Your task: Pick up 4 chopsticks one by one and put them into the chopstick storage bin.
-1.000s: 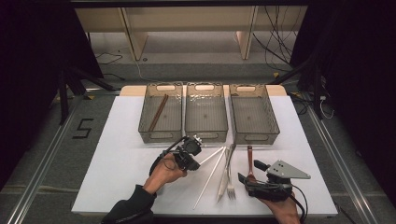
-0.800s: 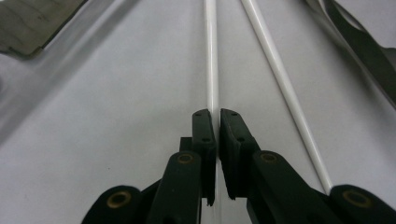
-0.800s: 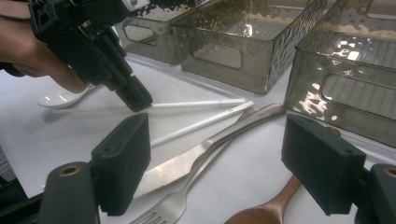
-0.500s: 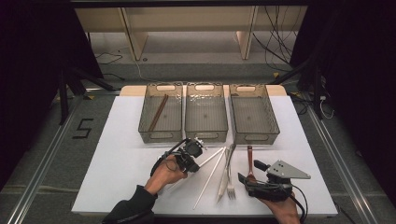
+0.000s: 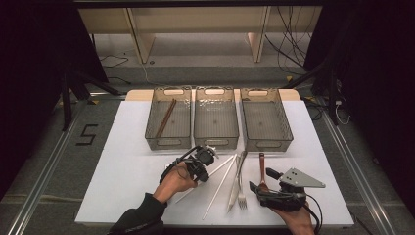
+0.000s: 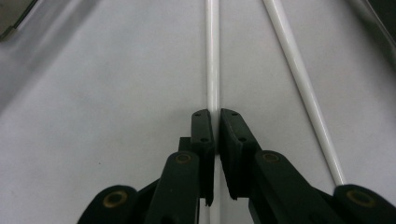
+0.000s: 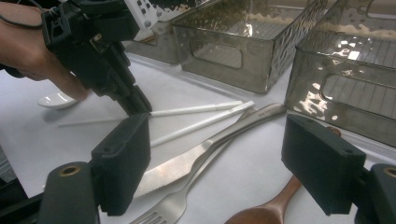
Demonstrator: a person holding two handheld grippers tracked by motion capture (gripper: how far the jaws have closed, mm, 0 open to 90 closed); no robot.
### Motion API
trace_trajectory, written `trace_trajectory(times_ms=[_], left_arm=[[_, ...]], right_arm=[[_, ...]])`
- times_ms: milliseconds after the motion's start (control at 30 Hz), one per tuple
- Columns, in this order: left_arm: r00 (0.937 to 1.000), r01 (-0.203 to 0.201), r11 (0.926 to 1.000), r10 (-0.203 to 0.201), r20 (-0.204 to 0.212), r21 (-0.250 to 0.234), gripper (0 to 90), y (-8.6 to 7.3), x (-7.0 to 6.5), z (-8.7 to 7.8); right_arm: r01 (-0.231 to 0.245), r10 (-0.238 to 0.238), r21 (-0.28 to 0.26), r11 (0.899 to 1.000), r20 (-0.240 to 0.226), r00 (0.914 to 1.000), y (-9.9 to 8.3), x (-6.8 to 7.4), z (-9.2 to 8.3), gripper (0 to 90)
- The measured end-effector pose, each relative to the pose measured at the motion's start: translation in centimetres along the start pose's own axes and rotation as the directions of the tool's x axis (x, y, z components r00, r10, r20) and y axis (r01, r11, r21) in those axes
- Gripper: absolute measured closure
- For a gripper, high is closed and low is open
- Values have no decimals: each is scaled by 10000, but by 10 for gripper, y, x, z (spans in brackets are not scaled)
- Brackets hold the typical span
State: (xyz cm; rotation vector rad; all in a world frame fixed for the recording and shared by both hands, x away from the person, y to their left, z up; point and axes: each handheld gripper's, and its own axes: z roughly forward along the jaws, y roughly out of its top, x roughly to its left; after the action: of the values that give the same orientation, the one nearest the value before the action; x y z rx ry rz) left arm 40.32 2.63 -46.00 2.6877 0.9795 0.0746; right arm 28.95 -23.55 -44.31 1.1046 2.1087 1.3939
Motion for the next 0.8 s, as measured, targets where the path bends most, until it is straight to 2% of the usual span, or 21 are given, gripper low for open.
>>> trace_trajectory(times_ms=[100, 400, 600, 800], left_arm=[[10000, 23, 10000, -23, -97, 29, 828, 1, -2, 1], [9994, -264, 9996, 266, -203, 73, 846, 1, -2, 0], [9992, -371, 9992, 369, -167, -149, 848, -2, 0, -3], [9991, -421, 9977, 415, -124, -529, 848, -4, 1, -15]], right_arm=[[3, -3, 7, 10000, 6, 10000, 0, 0, 0, 245], [3, -3, -8, 10000, 1, 10000, 0, 0, 0, 245], [-2, 2, -12, 10000, 4, 10000, 0, 0, 0, 245], [-7, 7, -30, 10000, 13, 10000, 0, 0, -1, 245]])
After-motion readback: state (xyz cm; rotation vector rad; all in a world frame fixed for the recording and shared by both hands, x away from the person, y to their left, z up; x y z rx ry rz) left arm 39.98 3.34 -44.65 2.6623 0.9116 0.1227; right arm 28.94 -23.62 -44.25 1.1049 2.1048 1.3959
